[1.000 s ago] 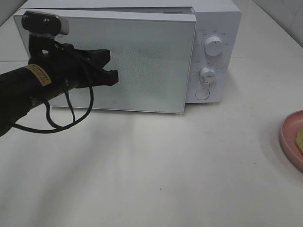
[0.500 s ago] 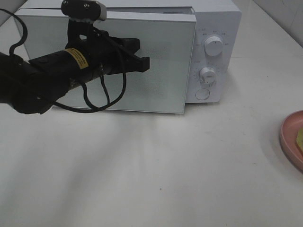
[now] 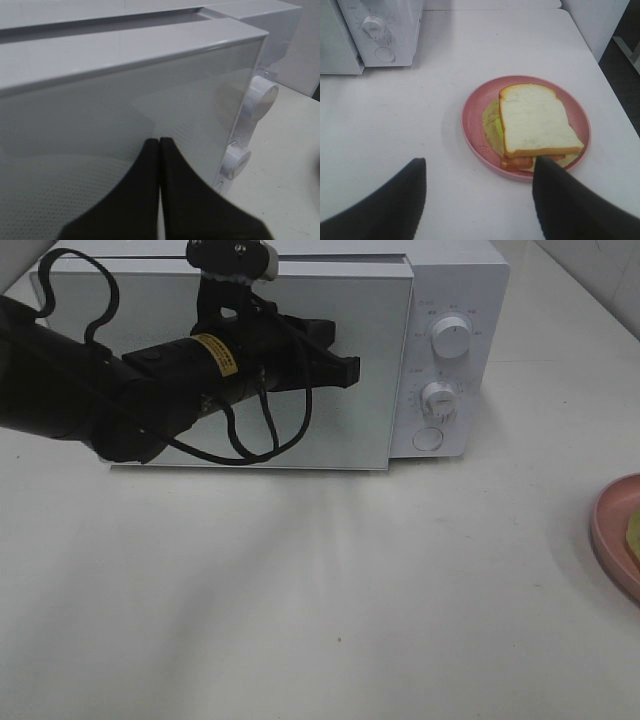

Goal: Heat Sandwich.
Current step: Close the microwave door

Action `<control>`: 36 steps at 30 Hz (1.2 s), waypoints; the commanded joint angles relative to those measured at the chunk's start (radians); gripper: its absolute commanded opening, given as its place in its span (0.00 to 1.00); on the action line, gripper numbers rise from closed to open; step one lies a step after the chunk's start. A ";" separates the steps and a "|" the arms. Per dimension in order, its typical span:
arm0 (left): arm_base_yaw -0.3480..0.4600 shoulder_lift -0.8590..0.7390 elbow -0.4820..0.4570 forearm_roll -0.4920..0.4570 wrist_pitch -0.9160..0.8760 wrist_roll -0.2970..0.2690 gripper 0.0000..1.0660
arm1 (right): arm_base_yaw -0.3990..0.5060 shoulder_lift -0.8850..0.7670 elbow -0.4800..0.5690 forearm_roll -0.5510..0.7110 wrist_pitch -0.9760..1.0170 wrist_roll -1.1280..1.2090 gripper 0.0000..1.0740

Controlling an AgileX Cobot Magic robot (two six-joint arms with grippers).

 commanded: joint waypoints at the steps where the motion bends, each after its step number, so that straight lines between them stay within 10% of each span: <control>1: 0.001 0.015 -0.053 -0.026 0.024 0.000 0.00 | -0.006 -0.028 0.000 -0.005 -0.012 -0.008 0.56; 17: 0.004 0.117 -0.252 -0.036 0.159 0.001 0.00 | -0.006 -0.028 0.000 -0.004 -0.012 -0.010 0.56; 36: 0.004 0.126 -0.263 -0.063 0.160 0.000 0.00 | -0.006 -0.028 0.000 -0.004 -0.012 -0.010 0.55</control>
